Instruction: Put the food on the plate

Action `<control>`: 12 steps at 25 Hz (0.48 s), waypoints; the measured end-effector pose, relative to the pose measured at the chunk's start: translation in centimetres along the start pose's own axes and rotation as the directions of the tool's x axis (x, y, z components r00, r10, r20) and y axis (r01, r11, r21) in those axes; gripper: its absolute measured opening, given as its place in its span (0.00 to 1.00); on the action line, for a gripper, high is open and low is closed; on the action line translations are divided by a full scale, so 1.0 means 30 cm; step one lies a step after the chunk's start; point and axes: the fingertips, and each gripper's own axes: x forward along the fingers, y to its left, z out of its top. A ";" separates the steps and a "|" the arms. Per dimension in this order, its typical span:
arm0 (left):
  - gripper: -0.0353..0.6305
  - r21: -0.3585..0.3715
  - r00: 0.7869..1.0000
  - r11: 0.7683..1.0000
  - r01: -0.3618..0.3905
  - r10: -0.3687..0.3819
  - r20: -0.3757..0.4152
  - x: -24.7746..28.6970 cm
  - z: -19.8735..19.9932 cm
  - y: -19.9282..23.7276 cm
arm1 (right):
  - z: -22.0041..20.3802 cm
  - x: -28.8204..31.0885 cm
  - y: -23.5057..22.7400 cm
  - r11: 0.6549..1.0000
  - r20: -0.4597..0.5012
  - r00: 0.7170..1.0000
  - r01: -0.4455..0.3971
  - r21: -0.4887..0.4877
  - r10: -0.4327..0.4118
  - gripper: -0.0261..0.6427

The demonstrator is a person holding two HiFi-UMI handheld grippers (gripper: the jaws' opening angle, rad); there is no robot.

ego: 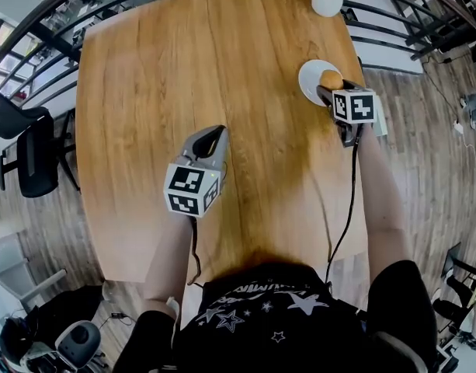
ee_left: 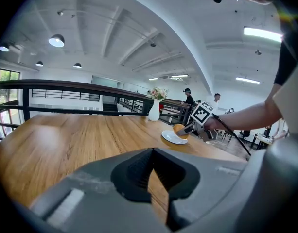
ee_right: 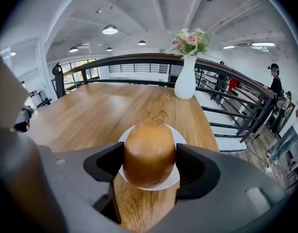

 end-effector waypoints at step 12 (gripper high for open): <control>0.05 -0.040 1.000 0.999 -0.010 0.010 -0.004 0.000 -0.024 0.029 | 0.017 0.085 0.036 0.997 -0.093 0.995 0.025 -0.074 -0.032 0.55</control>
